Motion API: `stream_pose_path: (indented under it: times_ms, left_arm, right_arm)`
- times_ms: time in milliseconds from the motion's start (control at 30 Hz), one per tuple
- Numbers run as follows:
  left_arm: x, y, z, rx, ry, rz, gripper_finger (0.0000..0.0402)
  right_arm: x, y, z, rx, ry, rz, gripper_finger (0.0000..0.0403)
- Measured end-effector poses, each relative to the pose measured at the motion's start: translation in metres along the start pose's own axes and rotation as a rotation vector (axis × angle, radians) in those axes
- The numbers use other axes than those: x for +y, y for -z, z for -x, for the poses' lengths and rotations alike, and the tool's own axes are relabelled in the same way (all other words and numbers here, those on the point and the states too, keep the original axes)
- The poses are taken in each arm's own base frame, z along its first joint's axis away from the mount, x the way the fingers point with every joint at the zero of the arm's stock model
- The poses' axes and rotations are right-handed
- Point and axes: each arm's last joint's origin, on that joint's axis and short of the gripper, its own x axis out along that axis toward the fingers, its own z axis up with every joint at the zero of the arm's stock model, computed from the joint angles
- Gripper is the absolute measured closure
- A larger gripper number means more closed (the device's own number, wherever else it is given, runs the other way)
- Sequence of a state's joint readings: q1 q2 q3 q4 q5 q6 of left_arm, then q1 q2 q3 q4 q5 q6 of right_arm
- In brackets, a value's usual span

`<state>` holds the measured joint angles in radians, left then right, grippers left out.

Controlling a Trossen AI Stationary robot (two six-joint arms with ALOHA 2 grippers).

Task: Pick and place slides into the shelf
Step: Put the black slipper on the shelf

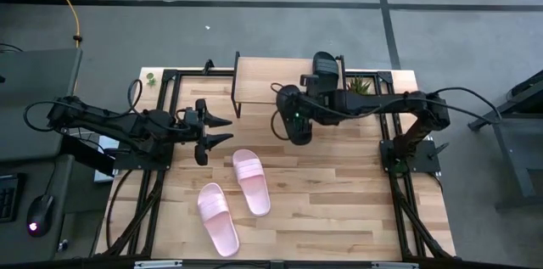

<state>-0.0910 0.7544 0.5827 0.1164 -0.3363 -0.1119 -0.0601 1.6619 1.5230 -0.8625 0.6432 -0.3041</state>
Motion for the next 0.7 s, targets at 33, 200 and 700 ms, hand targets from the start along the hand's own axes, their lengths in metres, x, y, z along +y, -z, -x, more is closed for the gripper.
stream_pose_path:
  times_ms: [33, 200, 700]
  left_arm:
    - [0.0, 0.0, 0.0, -0.005, 0.001, -0.003, 0.0227]
    - [0.0, -0.004, 0.0, -0.04, 0.004, -0.021, 0.0227]
    - [0.0, -0.007, 0.001, -0.068, 0.006, -0.032, 0.0227]
  right_arm:
    - [-0.003, 0.001, -0.002, 0.001, 0.005, 0.002, 0.0402]
    - [-0.018, 0.003, -0.012, 0.007, 0.028, -0.004, 0.0402]
    - [-0.072, 0.018, -0.044, 0.018, 0.126, -0.035, 0.0402]
